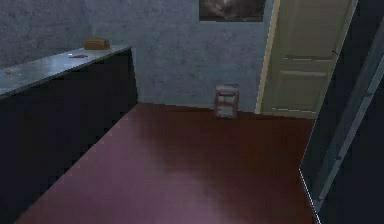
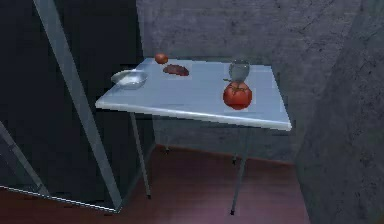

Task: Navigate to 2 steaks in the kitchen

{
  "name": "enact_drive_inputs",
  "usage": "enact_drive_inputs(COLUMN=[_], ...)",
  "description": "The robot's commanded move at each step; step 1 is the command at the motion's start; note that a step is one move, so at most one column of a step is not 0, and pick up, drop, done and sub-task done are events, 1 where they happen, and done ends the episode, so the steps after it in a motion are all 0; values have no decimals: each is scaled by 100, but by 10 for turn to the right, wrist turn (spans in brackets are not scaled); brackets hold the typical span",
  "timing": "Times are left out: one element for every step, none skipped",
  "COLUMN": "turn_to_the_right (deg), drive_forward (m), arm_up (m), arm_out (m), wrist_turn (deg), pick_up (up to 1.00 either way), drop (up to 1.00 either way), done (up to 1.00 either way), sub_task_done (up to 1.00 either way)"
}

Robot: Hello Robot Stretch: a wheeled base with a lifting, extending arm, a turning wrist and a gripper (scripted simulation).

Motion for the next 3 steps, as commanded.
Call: enact_drive_inputs(turn_to_the_right=[-150,0,-30], drive_forward=[0,70,0], arm_up=[0,0,0], arm_out=[0,0,0], wrist_turn=[0,0,0], pick_up=[0,0,0], drop=[0,0,0], done=[0,0,0], sub_task_done=[0,0,0])
